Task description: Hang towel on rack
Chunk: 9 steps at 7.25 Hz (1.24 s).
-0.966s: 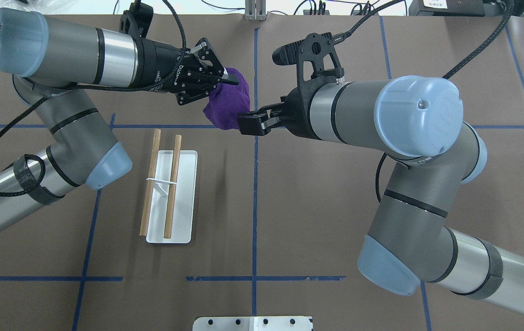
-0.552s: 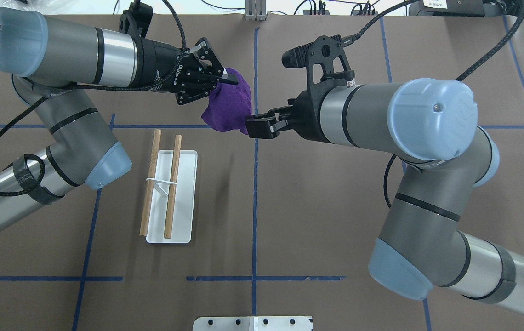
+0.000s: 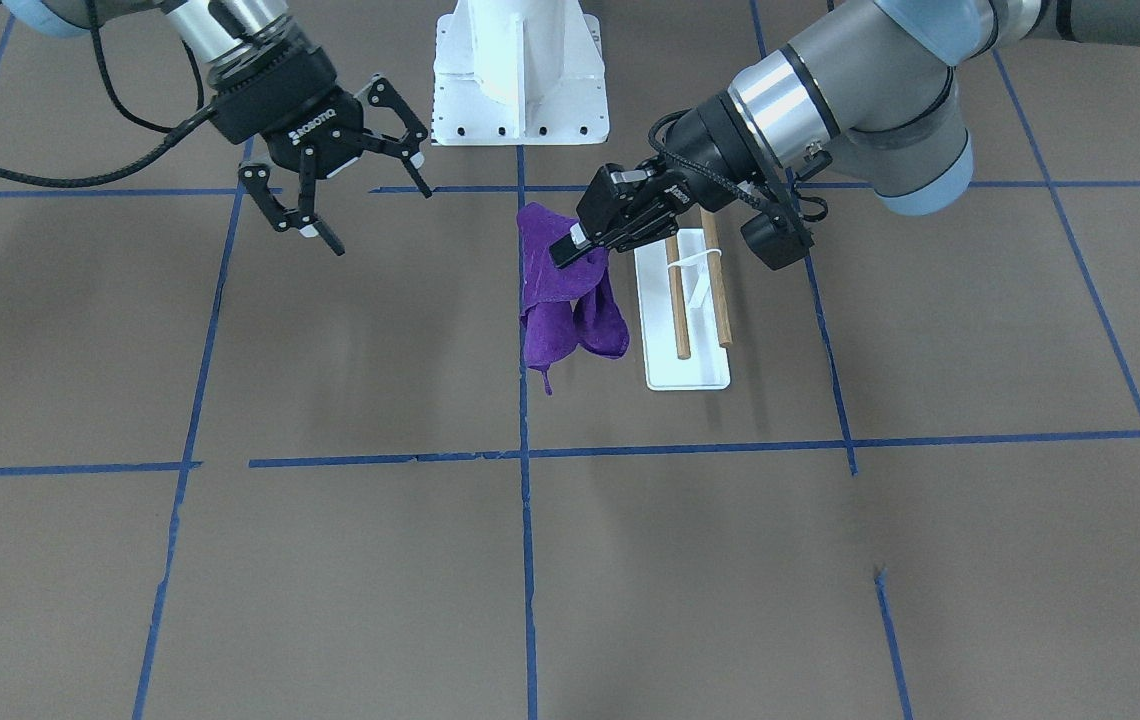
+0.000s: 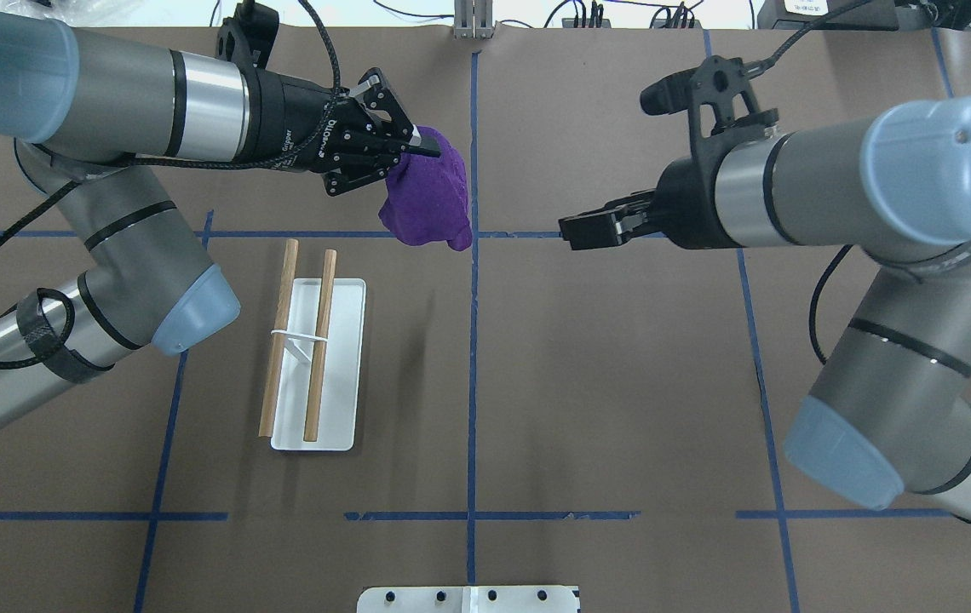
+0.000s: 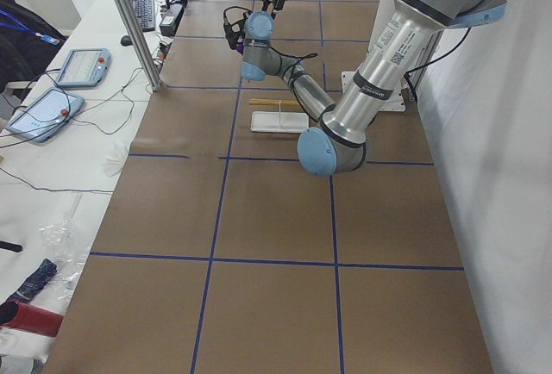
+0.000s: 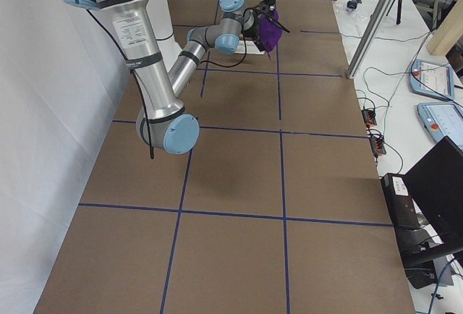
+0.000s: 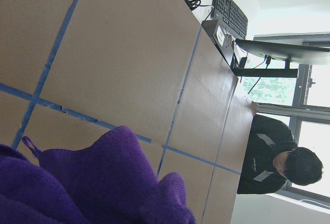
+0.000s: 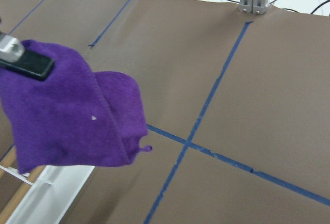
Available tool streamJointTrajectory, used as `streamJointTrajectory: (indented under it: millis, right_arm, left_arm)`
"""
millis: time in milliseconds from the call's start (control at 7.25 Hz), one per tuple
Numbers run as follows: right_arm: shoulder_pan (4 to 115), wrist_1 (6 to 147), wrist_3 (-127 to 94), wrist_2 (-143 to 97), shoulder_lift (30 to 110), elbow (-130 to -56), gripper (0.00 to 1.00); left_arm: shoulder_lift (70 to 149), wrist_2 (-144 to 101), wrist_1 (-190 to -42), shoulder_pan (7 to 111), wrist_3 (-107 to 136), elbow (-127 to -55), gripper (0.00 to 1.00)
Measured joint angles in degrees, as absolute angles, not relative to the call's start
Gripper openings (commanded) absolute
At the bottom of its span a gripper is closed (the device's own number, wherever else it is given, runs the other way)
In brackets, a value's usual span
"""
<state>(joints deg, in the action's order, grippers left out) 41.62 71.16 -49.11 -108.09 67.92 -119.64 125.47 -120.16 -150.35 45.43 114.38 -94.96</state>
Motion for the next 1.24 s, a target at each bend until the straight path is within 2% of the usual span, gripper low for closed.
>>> streamJointTrajectory:
  millis: [276, 552, 1241]
  right_arm:
    - [49.1, 79.0, -48.2, -115.5, 70.1, -119.7, 1.00]
    - [54.1, 85.7, -43.9, -117.4, 71.6, -119.5, 1.00]
    - [66.0, 99.2, -17.9, -118.3, 80.2, -119.0, 1.00]
  left_arm:
    - [124.0, -116.8, -142.3, 44.1, 114.6, -100.7, 0.00]
    - [121.9, -107.4, -130.0, 38.3, 114.1, -107.4, 0.00]
    - [121.6, -88.2, -96.2, 27.4, 102.1, -117.4, 0.00]
